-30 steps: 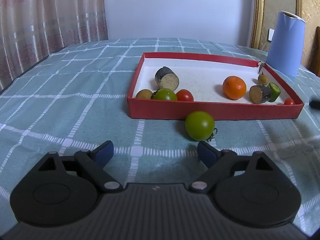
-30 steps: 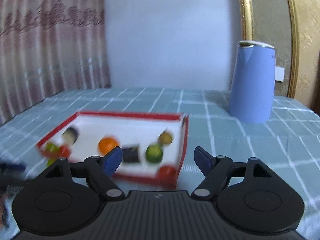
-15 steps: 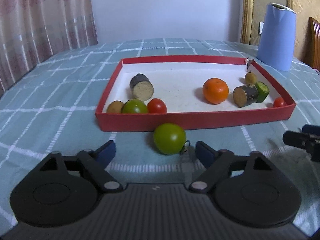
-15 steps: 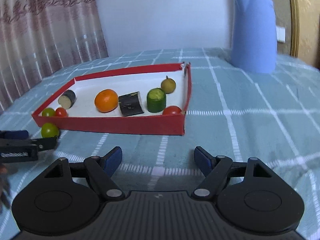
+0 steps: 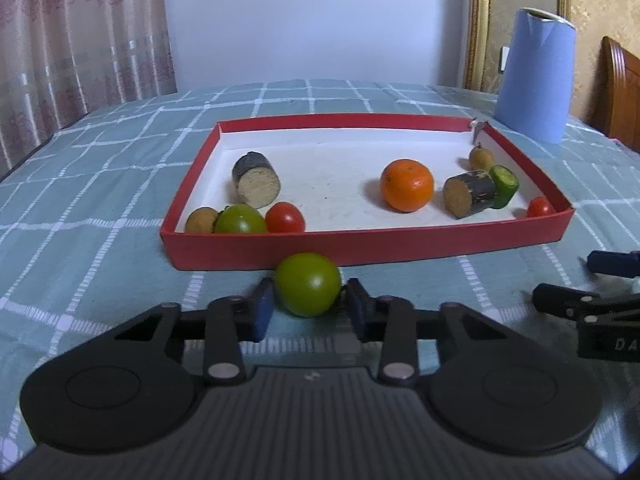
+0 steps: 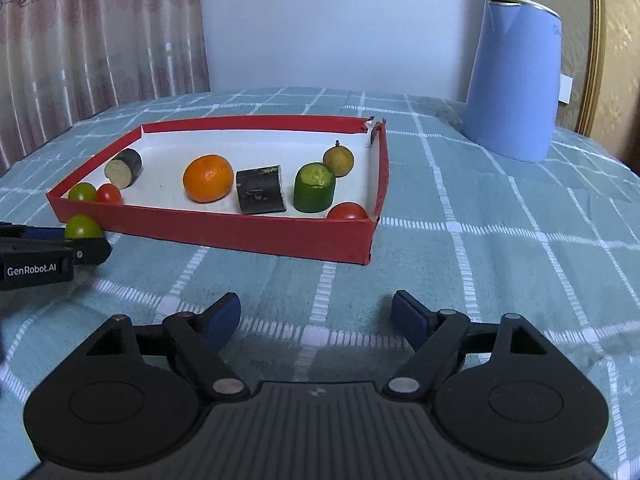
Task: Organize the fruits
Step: 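Grasp the last green tomato with the left gripper and lift it, then lower the green tomato into the tray and open the left gripper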
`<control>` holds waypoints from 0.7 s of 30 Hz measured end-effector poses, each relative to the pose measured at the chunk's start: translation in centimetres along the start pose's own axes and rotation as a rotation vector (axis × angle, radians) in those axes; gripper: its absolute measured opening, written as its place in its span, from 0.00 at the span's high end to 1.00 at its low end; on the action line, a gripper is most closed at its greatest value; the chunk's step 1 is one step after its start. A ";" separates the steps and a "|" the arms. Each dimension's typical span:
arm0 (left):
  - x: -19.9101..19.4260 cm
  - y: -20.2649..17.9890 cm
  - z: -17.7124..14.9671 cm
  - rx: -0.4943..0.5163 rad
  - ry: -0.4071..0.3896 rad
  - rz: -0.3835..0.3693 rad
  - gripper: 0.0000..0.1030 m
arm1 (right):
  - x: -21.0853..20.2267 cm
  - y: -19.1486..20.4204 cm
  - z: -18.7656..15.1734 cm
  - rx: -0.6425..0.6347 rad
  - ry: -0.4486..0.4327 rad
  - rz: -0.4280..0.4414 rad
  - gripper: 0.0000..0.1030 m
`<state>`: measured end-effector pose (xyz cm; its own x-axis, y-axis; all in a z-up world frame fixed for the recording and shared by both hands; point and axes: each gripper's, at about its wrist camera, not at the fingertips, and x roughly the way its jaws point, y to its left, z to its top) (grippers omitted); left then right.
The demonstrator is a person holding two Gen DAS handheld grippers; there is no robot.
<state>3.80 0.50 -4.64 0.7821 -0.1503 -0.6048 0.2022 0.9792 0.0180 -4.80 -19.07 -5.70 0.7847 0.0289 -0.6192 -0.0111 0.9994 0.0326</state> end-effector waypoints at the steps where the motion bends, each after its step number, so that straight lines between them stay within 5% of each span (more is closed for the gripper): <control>1: 0.0 0.0 0.0 0.000 -0.001 0.001 0.68 | 0.0 0.0 0.0 -0.002 0.000 -0.001 0.18; 12: -0.7 -0.1 0.4 0.012 -0.016 -0.003 0.70 | 0.0 0.1 0.0 -0.005 0.002 -0.001 0.16; 21: -3.2 -1.0 3.1 0.058 -0.109 -0.011 0.70 | 0.0 0.1 0.0 -0.005 0.001 -0.001 0.16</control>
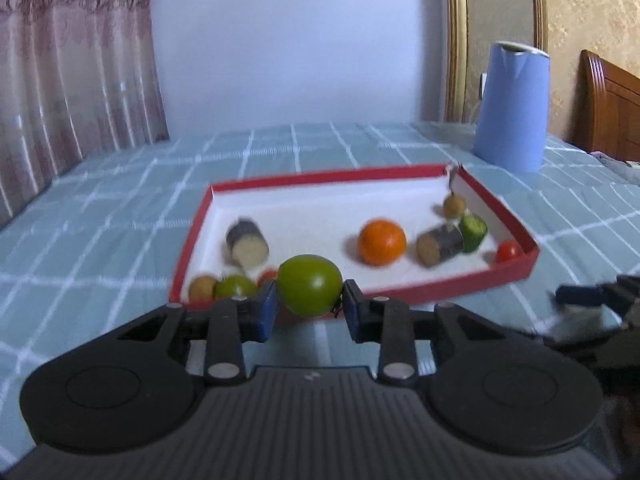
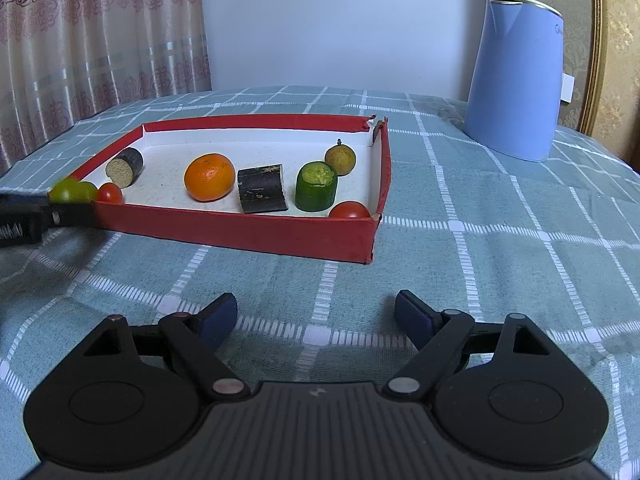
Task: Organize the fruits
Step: 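Lower the green tomato into the tray and open the left gripper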
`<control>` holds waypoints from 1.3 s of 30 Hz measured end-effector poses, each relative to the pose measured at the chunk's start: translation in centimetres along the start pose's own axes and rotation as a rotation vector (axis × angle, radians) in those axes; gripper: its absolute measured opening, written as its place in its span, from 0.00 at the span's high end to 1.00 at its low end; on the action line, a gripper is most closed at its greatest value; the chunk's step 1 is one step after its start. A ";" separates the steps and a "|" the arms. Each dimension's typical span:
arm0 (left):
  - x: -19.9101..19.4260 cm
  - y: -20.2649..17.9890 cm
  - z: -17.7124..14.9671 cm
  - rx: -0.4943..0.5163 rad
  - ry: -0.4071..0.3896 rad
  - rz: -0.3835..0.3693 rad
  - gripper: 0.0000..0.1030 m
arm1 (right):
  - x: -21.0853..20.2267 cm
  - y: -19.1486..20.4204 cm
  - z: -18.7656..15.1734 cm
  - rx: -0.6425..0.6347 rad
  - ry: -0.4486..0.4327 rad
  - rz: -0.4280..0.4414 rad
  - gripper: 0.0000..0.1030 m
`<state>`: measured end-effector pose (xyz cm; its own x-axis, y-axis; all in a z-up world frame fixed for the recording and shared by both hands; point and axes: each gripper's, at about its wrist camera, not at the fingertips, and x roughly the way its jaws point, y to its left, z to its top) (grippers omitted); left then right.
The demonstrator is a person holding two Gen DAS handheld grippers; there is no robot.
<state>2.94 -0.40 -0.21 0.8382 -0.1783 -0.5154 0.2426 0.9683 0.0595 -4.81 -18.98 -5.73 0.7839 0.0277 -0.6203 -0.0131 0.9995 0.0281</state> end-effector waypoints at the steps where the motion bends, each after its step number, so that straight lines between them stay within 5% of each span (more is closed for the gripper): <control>1: 0.2 -0.1 0.5 0.006 -0.005 0.004 0.70 | 0.0 0.0 0.0 0.000 0.000 0.000 0.16; 11: 5.2 0.2 3.1 -0.024 0.005 0.042 0.70 | 0.0 0.0 0.0 0.000 0.000 0.000 0.16; 23: 11.1 0.0 2.7 -0.021 0.106 0.076 0.70 | 0.1 0.0 0.0 0.000 0.000 0.000 0.16; 37: 11.2 0.4 2.6 -0.045 0.126 0.072 0.67 | 0.1 -0.1 -0.1 0.000 0.000 0.000 0.16; 39: 10.4 0.4 2.4 -0.050 0.134 0.059 0.57 | 0.1 -0.1 -0.1 0.000 0.000 0.000 0.16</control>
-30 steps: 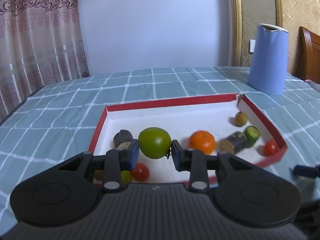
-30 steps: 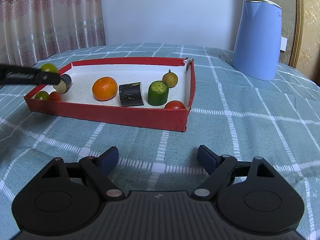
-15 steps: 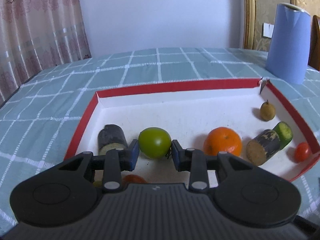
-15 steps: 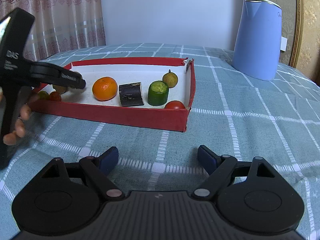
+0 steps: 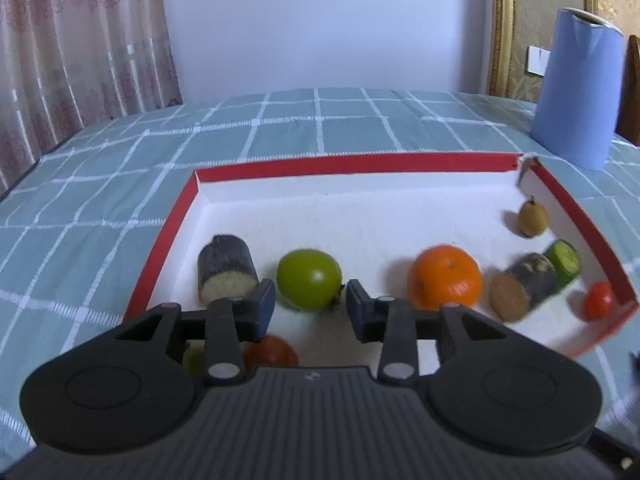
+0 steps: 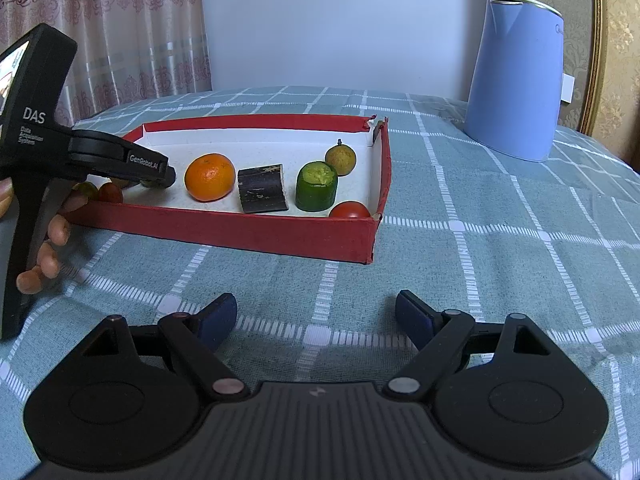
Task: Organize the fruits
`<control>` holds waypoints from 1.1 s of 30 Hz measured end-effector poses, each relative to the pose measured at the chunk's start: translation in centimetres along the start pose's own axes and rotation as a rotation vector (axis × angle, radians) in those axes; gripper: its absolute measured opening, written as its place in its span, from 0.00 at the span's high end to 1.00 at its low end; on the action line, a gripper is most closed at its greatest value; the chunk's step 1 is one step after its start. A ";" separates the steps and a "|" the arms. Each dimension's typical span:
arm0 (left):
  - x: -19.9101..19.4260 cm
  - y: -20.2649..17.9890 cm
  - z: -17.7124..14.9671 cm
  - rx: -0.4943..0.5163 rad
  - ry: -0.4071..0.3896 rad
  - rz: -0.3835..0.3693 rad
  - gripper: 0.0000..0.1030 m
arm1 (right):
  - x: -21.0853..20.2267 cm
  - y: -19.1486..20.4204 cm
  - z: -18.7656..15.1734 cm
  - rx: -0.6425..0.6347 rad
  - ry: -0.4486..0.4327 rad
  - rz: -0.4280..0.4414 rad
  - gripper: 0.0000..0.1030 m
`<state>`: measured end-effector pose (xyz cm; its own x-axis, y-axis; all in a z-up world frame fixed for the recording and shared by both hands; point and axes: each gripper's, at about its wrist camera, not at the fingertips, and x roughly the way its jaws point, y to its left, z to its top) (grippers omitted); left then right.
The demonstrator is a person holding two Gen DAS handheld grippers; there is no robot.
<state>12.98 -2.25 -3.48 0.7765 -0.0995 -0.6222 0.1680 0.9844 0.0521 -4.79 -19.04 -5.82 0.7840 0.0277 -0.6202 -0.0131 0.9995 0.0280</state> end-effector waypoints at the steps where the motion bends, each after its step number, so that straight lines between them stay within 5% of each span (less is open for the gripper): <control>1: -0.6 0.0 -0.2 0.000 -0.005 0.004 0.52 | 0.0 0.1 0.0 -0.002 0.001 -0.001 0.16; 5: -4.3 -0.4 -1.2 0.043 -0.099 0.068 0.23 | 0.1 0.1 0.1 0.000 0.005 0.000 0.12; 14: -9.9 -0.7 -2.9 0.030 -0.132 0.078 0.05 | -0.3 0.8 0.4 0.011 0.011 -0.008 0.11; 33: -10.6 0.4 -4.6 0.012 -0.072 0.053 0.00 | -0.7 2.9 1.7 -0.001 0.007 -0.004 0.11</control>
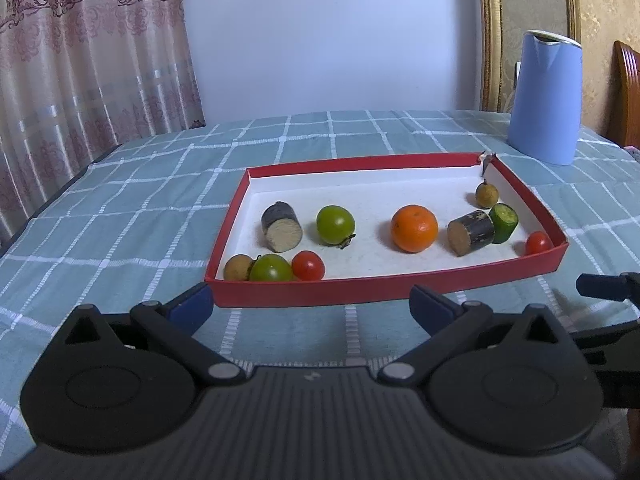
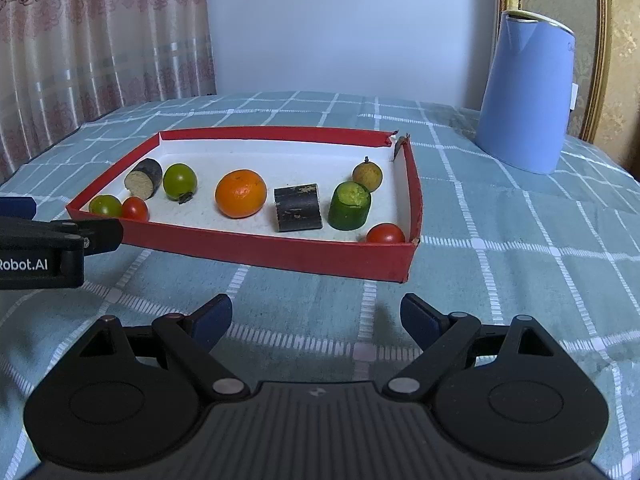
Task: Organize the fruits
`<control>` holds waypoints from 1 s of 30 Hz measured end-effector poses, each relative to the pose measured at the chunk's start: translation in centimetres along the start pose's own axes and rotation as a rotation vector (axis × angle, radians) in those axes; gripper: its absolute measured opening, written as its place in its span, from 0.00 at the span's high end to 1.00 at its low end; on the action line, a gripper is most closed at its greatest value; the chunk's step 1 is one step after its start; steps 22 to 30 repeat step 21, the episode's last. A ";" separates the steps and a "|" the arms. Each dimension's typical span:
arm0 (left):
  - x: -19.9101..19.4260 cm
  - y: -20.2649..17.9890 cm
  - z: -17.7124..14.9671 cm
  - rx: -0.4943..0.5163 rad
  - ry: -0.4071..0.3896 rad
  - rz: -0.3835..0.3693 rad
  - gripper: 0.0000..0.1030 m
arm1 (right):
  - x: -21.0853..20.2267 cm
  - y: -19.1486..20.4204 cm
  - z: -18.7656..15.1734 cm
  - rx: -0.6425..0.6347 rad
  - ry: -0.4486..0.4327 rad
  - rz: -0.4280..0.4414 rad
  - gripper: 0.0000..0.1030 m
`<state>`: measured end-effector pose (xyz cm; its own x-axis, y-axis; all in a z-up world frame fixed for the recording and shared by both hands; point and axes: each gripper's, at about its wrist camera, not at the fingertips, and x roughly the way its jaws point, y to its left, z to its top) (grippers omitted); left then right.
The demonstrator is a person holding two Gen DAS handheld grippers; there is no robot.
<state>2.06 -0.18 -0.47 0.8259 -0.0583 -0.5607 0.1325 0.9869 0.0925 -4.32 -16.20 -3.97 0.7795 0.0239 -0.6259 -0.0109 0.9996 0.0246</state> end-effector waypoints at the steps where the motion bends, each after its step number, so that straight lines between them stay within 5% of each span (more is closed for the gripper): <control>1: 0.0 0.1 0.0 -0.004 0.001 -0.001 0.00 | 0.0 0.0 0.0 0.001 -0.001 -0.003 0.11; 30: -0.5 1.1 -0.2 -0.037 -0.031 0.001 0.00 | 0.6 0.9 0.1 0.034 -0.016 -0.022 0.11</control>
